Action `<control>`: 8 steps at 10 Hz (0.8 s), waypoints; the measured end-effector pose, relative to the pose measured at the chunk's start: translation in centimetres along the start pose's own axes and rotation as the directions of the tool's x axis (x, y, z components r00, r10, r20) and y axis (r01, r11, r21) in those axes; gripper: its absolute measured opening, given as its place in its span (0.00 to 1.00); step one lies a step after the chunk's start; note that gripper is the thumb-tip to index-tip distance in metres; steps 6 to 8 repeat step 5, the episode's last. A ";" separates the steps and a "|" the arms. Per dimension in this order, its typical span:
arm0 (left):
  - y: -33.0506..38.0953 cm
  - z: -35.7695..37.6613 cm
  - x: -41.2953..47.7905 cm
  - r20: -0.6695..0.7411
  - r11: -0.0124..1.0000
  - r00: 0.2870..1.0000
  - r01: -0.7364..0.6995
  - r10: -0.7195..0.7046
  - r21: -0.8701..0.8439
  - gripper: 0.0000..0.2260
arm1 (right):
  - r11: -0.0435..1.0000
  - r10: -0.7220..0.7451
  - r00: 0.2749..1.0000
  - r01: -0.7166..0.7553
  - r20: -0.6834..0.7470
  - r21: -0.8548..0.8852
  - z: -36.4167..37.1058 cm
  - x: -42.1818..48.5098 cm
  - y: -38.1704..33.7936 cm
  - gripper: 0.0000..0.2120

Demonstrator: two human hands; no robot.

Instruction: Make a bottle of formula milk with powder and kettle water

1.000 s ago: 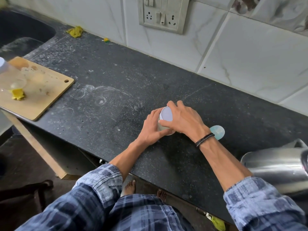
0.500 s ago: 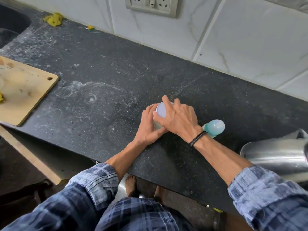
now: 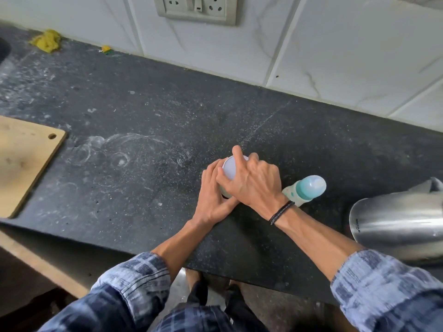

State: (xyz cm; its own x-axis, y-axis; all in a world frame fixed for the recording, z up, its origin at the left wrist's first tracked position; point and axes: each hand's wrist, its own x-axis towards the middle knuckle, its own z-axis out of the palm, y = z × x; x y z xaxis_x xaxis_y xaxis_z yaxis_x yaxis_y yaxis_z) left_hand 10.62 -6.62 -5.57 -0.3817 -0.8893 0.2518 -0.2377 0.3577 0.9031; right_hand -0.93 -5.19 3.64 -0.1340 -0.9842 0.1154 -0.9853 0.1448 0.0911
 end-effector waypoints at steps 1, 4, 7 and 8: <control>0.2 -0.2 0.3 0.015 1.000 1.000 -0.015 0.015 0.007 0.32 | 1.000 0.021 1.000 -0.021 -0.003 0.001 0.0 0.0 -0.1 0.34; 0.9 -1.3 0.5 0.123 0.995 0.992 0.025 -0.037 0.098 0.38 | 1.000 0.021 1.000 -0.022 0.021 0.011 -1.1 -0.8 0.7 0.42; 1.9 -1.8 0.4 0.138 0.977 0.985 0.075 -0.103 0.198 0.48 | 0.995 0.074 0.997 -0.074 0.004 0.066 -1.8 -1.3 2.2 0.41; 1.9 -1.8 0.4 0.138 0.977 0.985 0.075 -0.103 0.198 0.48 | 0.995 0.074 0.997 -0.074 0.004 0.066 -1.8 -1.3 2.2 0.41</control>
